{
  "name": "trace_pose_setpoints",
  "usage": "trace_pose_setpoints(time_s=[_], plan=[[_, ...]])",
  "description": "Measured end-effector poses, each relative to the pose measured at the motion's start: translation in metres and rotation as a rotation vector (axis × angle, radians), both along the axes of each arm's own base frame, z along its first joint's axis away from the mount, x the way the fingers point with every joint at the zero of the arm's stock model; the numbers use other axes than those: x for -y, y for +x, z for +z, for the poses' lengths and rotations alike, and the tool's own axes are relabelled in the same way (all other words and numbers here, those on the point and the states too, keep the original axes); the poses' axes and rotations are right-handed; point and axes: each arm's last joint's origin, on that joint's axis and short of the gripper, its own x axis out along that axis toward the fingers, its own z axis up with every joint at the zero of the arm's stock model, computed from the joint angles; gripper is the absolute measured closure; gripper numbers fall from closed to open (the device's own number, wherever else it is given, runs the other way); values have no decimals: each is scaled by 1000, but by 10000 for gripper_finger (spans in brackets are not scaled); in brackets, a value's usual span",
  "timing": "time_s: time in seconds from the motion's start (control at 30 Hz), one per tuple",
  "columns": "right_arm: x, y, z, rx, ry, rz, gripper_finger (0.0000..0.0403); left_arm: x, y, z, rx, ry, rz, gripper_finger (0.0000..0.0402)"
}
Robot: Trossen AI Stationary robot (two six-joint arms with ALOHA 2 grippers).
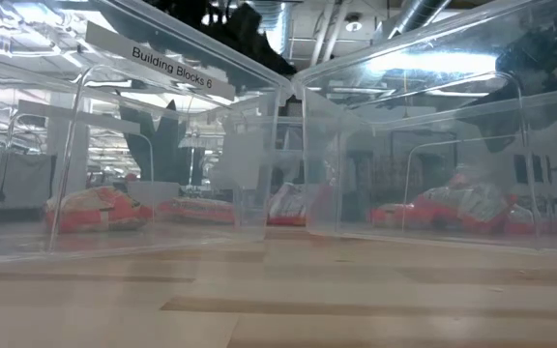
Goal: Sort Maruchan noodles
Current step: Put the noodle pack into the bottom right transparent bin
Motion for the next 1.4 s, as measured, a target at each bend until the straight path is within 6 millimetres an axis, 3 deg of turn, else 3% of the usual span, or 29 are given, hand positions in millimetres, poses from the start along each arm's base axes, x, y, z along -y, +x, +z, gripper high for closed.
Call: trace_pose_setpoints(time_s=[0.17,0.3,0.5,0.73,1.0,1.4], plan=[[0,0,0,0,0,0,365,12,-23,25,18,-4,-65,185],[0,0,0,0,0,0,365,27,-48,27,52,-3,-114,185],[0,0,0,0,0,-1,365,53,-92,-1,192,32,-153,185],[0,0,0,0,0,-1,365,69,-133,-40,311,58,-176,185],[0,0,0,0,0,-2,365,77,-151,-54,324,68,-303,185],[0,0,0,1,0,-2,365,78,-153,-58,307,72,-317,185]])
